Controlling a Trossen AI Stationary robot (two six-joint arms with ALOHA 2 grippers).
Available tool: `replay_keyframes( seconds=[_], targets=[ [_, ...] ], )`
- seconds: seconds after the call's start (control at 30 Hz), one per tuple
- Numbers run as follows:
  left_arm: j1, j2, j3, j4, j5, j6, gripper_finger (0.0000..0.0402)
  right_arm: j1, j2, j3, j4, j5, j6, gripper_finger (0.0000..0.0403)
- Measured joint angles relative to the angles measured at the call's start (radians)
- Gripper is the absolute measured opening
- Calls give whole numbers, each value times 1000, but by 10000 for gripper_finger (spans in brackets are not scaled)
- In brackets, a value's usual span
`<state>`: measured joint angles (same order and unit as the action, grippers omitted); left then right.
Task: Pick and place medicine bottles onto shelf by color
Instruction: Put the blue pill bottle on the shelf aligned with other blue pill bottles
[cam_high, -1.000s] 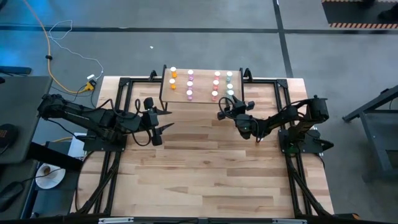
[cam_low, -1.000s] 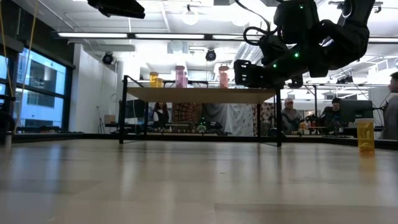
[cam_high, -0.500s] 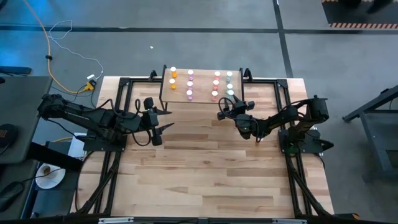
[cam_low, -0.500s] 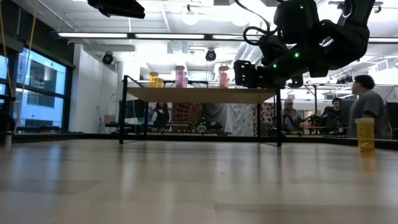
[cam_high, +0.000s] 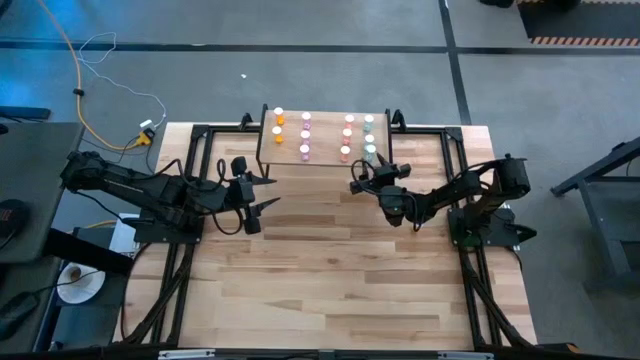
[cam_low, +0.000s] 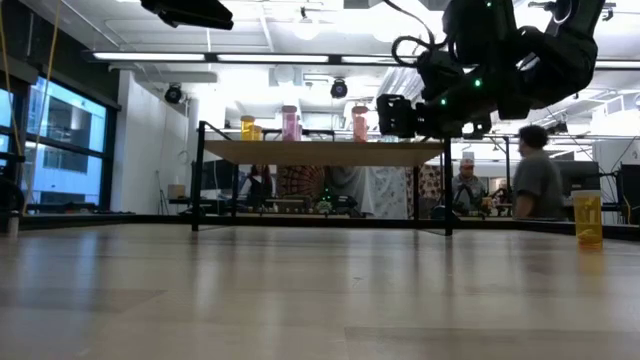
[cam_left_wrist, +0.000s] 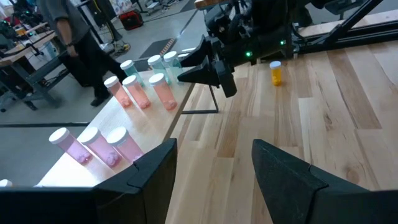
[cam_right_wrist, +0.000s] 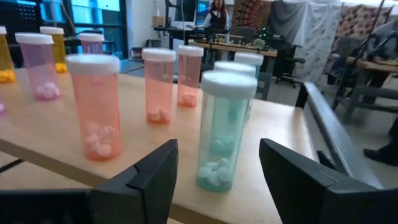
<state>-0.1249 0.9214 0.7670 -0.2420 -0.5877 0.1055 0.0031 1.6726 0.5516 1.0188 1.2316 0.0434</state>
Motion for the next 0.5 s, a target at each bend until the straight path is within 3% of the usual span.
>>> replay_keyframes(
  seconds=[0.5],
  targets=[
    [0,0,0,0,45,-23,200,54,0,24,3,88,-26,218]
  ],
)
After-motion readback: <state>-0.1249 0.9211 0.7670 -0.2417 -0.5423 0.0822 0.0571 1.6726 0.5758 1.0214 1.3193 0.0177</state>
